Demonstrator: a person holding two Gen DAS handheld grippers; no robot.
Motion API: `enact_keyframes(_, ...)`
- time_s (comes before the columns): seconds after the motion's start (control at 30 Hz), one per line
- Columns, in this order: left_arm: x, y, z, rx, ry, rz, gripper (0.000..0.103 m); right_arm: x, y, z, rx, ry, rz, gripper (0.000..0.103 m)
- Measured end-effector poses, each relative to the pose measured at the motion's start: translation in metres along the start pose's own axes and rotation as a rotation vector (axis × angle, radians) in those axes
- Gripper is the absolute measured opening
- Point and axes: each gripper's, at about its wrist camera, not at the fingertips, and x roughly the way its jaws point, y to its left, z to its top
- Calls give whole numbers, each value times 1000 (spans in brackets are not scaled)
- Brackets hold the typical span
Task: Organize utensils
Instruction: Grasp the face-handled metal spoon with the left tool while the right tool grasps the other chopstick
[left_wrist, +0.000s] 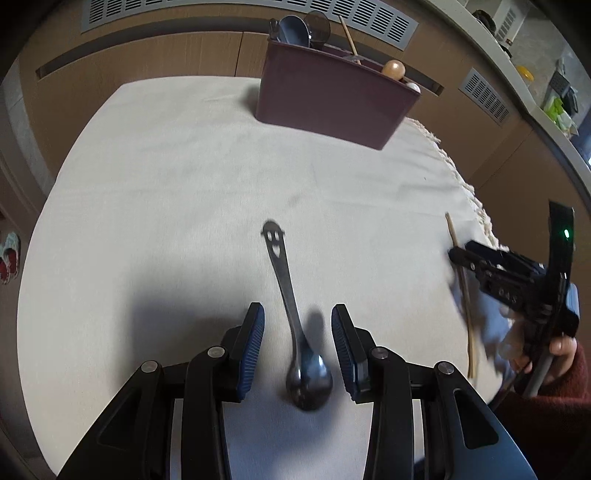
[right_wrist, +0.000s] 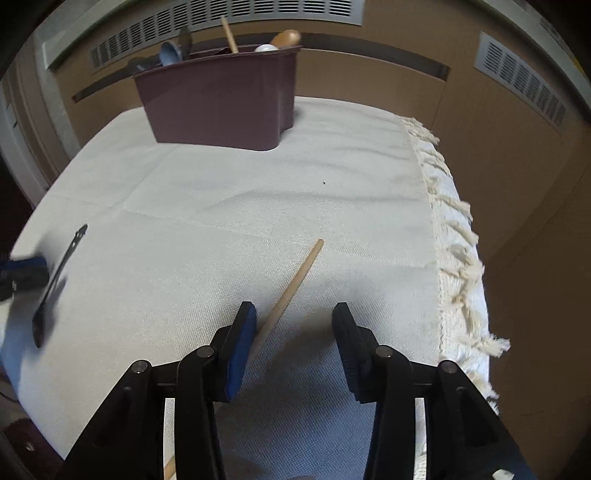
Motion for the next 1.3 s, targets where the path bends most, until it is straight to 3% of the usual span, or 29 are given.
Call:
enact_keyframes(0.07, -1, -2, -10, 8, 25, 3, 39, 5, 2, 4, 12, 17, 22, 52)
enact_keyframes(0.13, 0, -3, -19, 1, 56, -2, 39, 6, 7, 4, -3, 33, 49, 68)
enact_keyframes(0.27, -3, -9, -25, -22, 74, -31, 39, 4, 18, 1, -70, 40, 40, 69)
enact_keyframes(0.3, -1, -13, -23, -33, 86, -71, 39, 3, 16, 1, -81, 39, 53, 66)
enact_keyframes(0.4, 12, -32, -18, -36, 121, -191, 39, -3, 3, 3, -45, 20, 47, 38)
enact_keyframes(0.57, 42, -74, 3, 8, 151, -394, 39, -23, -18, 4, 8, -45, 65, 38)
enact_keyframes(0.63, 39, -84, 14, 75, 136, -424, 39, -31, -21, 2, -3, -58, 40, 38)
enact_keyframes(0.8, 31, -67, 52, 213, 29, -353, 39, -47, -25, -15, -30, -86, 82, 38)
enact_keyframes(0.87, 45, -51, 65, 205, 51, -278, 39, -48, -22, -21, -24, -79, 115, 38)
enact_keyframes(0.93, 56, -41, 68, 185, 96, -259, 39, -47, -16, -23, -32, -69, 117, 38)
enact_keyframes(1.0, 55, -35, 63, 183, 114, -287, 39, -44, -10, -23, -53, -57, 94, 38)
enact_keyframes(1.13, 41, -40, 39, 257, 147, -270, 39, -32, -4, -14, -52, -18, 107, 39)
enact_keyframes(1.3, 18, -53, -3, 409, 161, -234, 39, -1, 15, -3, -74, 37, 73, 38)
